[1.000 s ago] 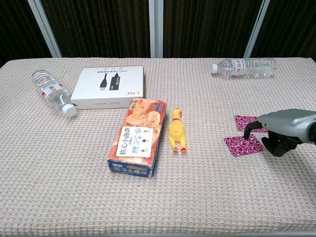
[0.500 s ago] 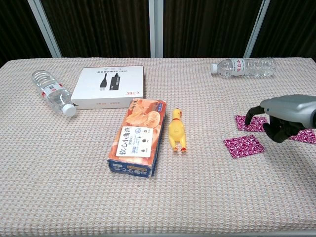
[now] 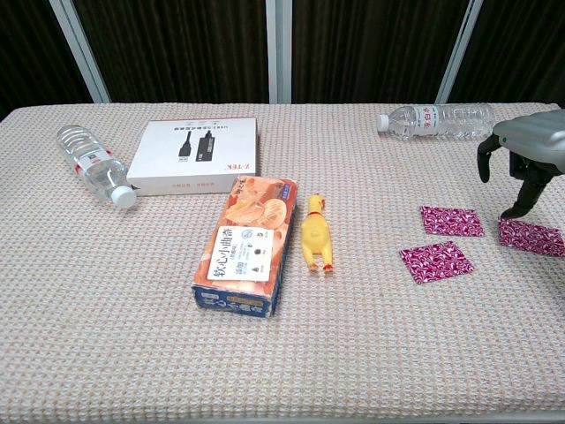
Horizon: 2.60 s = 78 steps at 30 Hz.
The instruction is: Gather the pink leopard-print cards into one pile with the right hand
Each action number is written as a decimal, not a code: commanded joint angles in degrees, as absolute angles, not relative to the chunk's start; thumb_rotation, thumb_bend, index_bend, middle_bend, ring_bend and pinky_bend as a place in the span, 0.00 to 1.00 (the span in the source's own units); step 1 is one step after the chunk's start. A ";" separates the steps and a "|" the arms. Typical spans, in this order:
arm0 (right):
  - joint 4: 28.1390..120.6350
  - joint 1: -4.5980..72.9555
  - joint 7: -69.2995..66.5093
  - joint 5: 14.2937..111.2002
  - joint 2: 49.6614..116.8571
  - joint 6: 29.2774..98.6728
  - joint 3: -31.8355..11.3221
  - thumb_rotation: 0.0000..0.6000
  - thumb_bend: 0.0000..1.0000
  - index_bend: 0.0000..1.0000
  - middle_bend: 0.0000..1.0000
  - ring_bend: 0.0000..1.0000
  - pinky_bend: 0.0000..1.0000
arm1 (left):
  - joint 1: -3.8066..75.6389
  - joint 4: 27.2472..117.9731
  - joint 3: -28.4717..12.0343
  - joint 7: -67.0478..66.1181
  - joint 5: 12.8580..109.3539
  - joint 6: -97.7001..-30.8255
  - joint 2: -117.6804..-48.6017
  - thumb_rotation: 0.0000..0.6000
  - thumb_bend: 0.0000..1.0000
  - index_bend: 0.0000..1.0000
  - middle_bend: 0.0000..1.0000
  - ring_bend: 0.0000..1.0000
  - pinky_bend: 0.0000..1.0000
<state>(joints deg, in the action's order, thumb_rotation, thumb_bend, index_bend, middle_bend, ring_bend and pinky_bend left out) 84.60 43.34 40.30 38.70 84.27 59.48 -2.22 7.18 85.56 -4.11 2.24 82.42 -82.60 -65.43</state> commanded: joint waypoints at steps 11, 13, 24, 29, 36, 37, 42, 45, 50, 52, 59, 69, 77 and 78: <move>78.70 43.56 38.86 37.04 89.05 56.17 -4.56 0.98 0.00 0.38 1.00 1.00 1.00 | 7.04 85.29 -3.88 2.46 82.53 -82.46 -65.08 1.00 0.00 0.22 0.19 0.13 0.30; 78.08 43.41 38.66 36.67 89.71 56.33 -4.94 0.98 0.00 0.38 1.00 1.00 1.00 | 7.01 85.25 -3.82 2.50 82.60 -82.45 -65.01 1.00 0.00 0.22 0.19 0.13 0.30; 74.60 42.30 37.93 37.70 93.43 57.65 -5.67 0.98 0.00 0.38 1.00 1.00 1.00 | 7.23 84.99 -3.78 2.05 82.49 -81.99 -65.43 1.00 0.00 0.22 0.19 0.13 0.30; 72.56 42.00 37.58 37.91 95.27 57.42 -6.36 1.00 0.00 0.38 1.00 1.00 1.00 | 7.07 84.85 -3.90 2.33 82.39 -82.28 -65.30 1.00 0.00 0.22 0.19 0.13 0.30; 72.14 41.74 37.82 38.11 96.19 57.01 -7.03 1.00 0.00 0.38 1.00 1.00 1.00 | 7.08 84.75 -3.86 2.45 82.46 -82.23 -65.26 1.00 0.00 0.22 0.19 0.13 0.30; 72.05 41.70 38.02 37.94 96.26 56.81 -7.04 1.00 0.00 0.38 1.00 1.00 1.00 | 7.06 84.72 -3.84 2.47 82.46 -82.22 -65.29 1.00 0.00 0.22 0.19 0.13 0.30; 71.28 41.60 38.72 37.20 96.72 56.19 -7.25 1.00 0.00 0.38 1.00 1.00 1.00 | 7.09 84.46 -3.75 2.43 82.33 -81.93 -65.46 1.00 0.00 0.22 0.19 0.13 0.30; 70.53 41.53 38.80 37.17 97.14 56.00 -7.44 1.00 0.00 0.38 1.00 1.00 1.00 | 7.10 84.31 -3.79 2.52 82.23 -81.87 -65.51 1.00 0.00 0.22 0.19 0.13 0.30; 69.54 41.47 38.46 37.61 97.60 55.58 -7.97 1.00 0.00 0.38 1.00 1.00 1.00 | 7.12 84.07 -3.84 2.42 81.93 -81.64 -65.70 1.00 0.00 0.22 0.19 0.13 0.30; 69.36 41.50 38.59 37.67 97.66 55.36 -8.08 1.00 0.00 0.38 1.00 1.00 1.00 | 7.14 83.95 -3.84 2.50 81.87 -81.54 -65.74 1.00 0.00 0.22 0.19 0.13 0.30; 68.88 41.57 39.52 36.88 97.98 54.54 -8.26 1.00 0.00 0.38 1.00 1.00 1.00 | 7.27 84.04 -4.02 2.62 81.72 -81.38 -65.66 1.00 0.00 0.22 0.19 0.13 0.30; 68.56 41.62 39.92 36.01 98.14 53.61 -8.69 1.00 0.00 0.38 1.00 1.00 1.00 | 7.51 84.34 -4.19 2.29 81.37 -80.94 -65.61 1.00 0.00 0.22 0.19 0.13 0.30; 68.52 42.01 40.90 34.65 97.79 52.88 -8.99 1.00 0.00 0.37 1.00 1.00 1.00 | 7.66 84.65 -4.27 1.85 81.14 -80.71 -65.54 1.00 0.00 0.22 0.19 0.13 0.30; 68.52 42.04 40.98 34.46 97.79 52.81 -9.02 1.00 0.00 0.37 1.00 1.00 1.00 | 7.67 84.67 -4.27 1.80 81.12 -80.67 -65.52 1.00 0.00 0.22 0.19 0.13 0.30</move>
<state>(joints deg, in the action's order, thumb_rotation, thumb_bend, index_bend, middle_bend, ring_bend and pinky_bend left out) 68.52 42.00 40.91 34.52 97.81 52.86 -8.98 7.68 84.68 -4.28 1.79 81.12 -80.67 -65.53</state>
